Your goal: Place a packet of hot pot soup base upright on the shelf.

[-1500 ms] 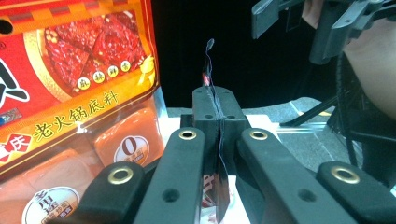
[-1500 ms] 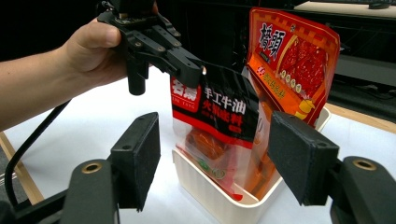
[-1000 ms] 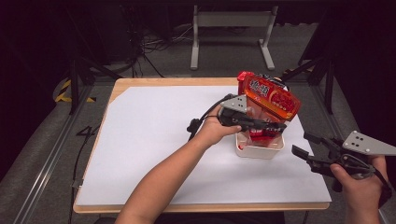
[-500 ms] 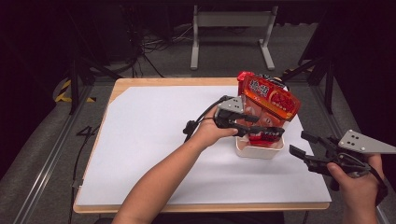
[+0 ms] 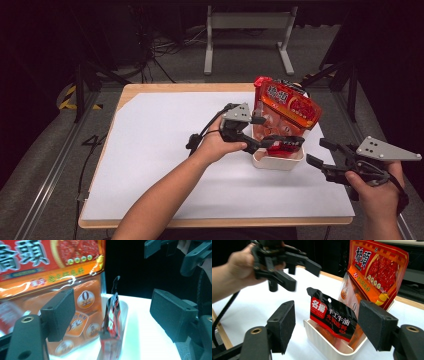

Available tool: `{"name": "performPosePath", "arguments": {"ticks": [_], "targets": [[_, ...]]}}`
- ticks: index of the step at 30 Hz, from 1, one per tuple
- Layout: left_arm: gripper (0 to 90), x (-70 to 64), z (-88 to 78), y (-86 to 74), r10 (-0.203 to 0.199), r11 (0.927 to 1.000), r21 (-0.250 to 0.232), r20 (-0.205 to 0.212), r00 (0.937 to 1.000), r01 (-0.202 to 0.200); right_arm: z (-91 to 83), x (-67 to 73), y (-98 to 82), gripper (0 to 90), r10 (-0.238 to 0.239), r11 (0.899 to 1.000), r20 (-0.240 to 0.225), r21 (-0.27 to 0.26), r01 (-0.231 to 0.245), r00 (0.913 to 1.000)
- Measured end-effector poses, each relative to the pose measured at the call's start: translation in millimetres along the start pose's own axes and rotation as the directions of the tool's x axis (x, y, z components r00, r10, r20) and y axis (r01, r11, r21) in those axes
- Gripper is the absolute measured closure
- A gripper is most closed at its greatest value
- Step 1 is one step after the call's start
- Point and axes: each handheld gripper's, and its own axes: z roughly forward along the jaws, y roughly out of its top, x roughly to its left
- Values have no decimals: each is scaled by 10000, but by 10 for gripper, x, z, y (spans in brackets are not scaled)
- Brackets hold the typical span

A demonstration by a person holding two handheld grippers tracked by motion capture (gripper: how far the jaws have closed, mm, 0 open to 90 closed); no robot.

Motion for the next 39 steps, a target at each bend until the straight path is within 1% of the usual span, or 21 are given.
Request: {"name": "performPosePath", "arguments": {"ticks": [2, 4, 5, 9, 12, 17, 20, 21, 22, 23, 24, 26, 28, 29, 30, 31, 33, 34, 35, 38, 39], "targets": [[209, -39, -112, -16, -88, 10000, 3, -458, 9989, 88, 17, -6, -3, 313, -48, 10000, 40, 51, 48, 10000], [206, -94, -224, -39, -27, 9999, 148, -1031, 9947, 42, 62, -30, 6, 313, -88, 9999, 42, 115, 87, 10000], [206, -112, -270, -49, 17, 9998, 201, -1187, 9929, 7, 62, -30, 6, 313, -88, 9999, 42, 115, 87, 10000], [188, -196, -540, -126, -307, 9994, 92, -1564, 9872, 325, 140, -67, -2, 307, -74, 9998, -9, 182, 74, 10000], [173, -238, -738, -203, -569, 9982, 70, -1961, 9789, 594, 214, -92, -29, 302, -28, 9996, -29, 296, 28, 10000], [154, -288, -1003, -319, -752, 9968, 63, -2552, 9640, 794, 270, -140, -62, 298, 10, 9995, -17, 318, -10, 10000], [148, -325, -1157, -372, -897, 9959, -140, -2735, 9577, 892, 290, -159, -76, 295, 49, 9995, 47, 319, -50, 10000], [146, -328, -1200, -383, -826, 9965, -96, -2800, 9564, 833, 295, -165, -78, 293, 56, 9995, 36, 311, -57, 10000], [144, -342, -1247, -400, -912, 9957, -128, -2849, 9542, 914, 300, -168, -81, 293, 90, 9995, 50, 302, -91, 9999], [143, -347, -1308, -422, -862, 9961, -73, -2964, 9512, 880, 304, -176, -86, 292, 59, 9995, 76, 324, -62, 10000], [142, -361, -1359, -447, -992, 9948, -91, -3066, 9467, 1013, 311, -181, -93, 292, 93, 9994, 60, 330, -95, 9999], [139, -367, -1455, -487, -1062, 9939, -68, -3138, 9435, 1096, 319, -191, -113, 292, 87, 9992, 101, 392, -91, 9999], [139, -384, -1551, -532, -1224, 9920, -123, -3243, 9380, 1253, 321, -203, -134, 292, 112, 9990, 118, 424, -117, 9999], [138, -394, -1615, -560, -1198, 9924, -127, -3371, 9338, 1227, 321, -211, -145, 292, 117, 9989, 142, 455, -124, 9998], [137, -394, -1615, -560, -1198, 9924, -127, -3371, 9338, 1227, 321, -211, -145, 292, 117, 9989, 142, 455, -124, 9998], [137, -409, -1673, -591, -1283, 9913, -175, -3494, 9281, 1304, 323, -219, -160, 292, 134, 9988, 156, 471, -141, 9998], [136, -424, -1769, -644, -1262, 9915, -186, -3703, 9203, 1285, 330, -225, -192, 291, 186, 9986, 130, 501, -192, 9997], [133, -450, -1838, -692, -1300, 9909, -186, -3841, 9141, 1331, 340, -229, -229, 290, 144, 9985, 118, 529, -150, 9998], [132, -466, -1874, -723, -1313, 9908, -206, -3918, 9106, 1340, 345, -232, -244, 289, 105, 9985, 135, 527, -112, 9999], [117, -511, -1962, -788, -1334, 9904, -195, -3926, 9100, 1368, 369, -238, -308, 287, 157, 9977, 174, 651, -168, 9997], [115, -551, -2041, -834, -1285, 9910, -193, -4090, 9034, 1322, 375, -237, -326, 287, 167, 9976, 221, 671, -181, 9996]]}}
